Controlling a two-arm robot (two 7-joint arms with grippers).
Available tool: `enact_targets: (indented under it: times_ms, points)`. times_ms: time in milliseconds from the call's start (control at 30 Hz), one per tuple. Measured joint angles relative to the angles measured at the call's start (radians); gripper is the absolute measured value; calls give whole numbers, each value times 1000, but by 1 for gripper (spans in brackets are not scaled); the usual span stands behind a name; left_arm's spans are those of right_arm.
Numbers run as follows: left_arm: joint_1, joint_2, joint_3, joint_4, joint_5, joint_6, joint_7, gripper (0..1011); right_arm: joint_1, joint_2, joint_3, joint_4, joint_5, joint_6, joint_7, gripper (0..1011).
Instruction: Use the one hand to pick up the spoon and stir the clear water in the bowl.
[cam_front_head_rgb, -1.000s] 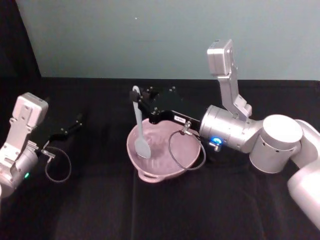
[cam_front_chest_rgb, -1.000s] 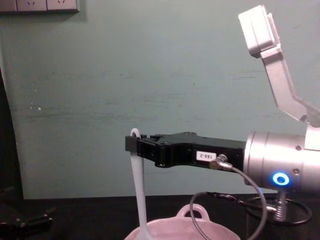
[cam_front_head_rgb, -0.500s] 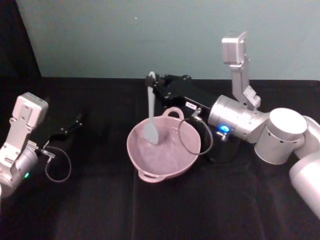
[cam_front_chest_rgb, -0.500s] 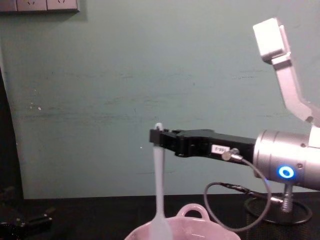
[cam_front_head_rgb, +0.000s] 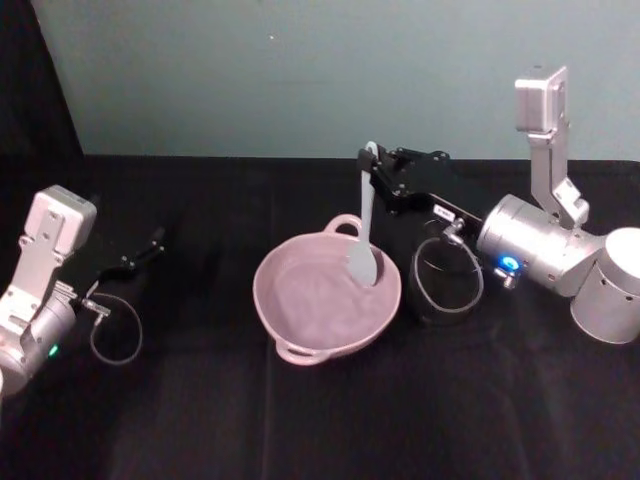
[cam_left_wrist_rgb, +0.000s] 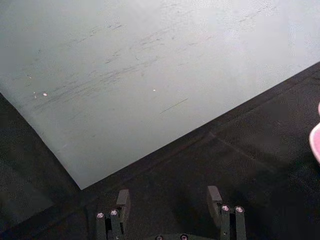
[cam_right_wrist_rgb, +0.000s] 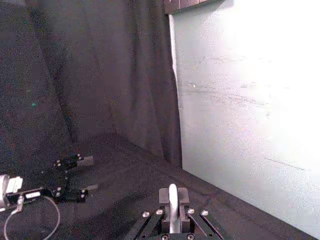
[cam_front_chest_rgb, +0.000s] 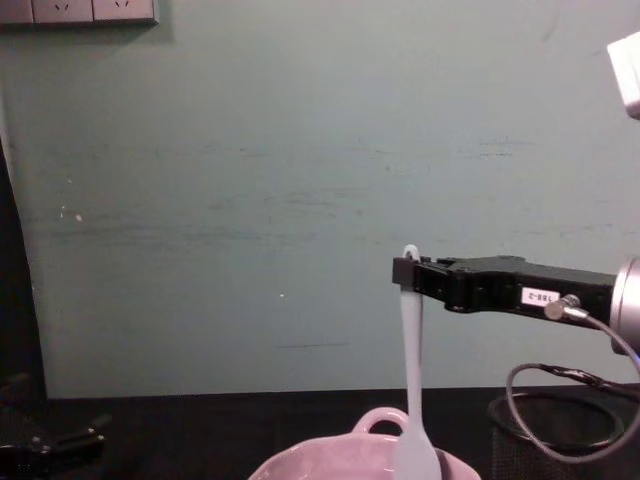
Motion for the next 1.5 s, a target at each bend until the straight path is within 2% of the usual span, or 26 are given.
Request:
enact_targets:
  times_ms: [200, 367, 667, 900, 1067, 1233, 1500]
  points:
    - [0, 0, 0, 0, 0, 0, 0, 1011, -15, 18, -10, -46, -25, 24, -6, 110]
    - [0, 0, 0, 0, 0, 0, 0, 1011, -22, 17, -41, -79, -46, 42, 0, 110]
    - [0, 0, 0, 0, 0, 0, 0, 1011, -7, -29, -98, -86, -55, 45, 38, 110]
    - [0, 0, 0, 0, 0, 0, 0, 1011, 30, -68, -124, -42, -57, 28, 59, 110]
    - [0, 0, 0, 0, 0, 0, 0, 1011, 58, -89, -123, 12, -55, 9, 65, 110]
    - [0, 0, 0, 0, 0, 0, 0, 1011, 75, -102, -103, 70, -45, -15, 64, 110]
    - [0, 0, 0, 0, 0, 0, 0, 1011, 62, -86, -56, 98, -38, -35, 35, 110]
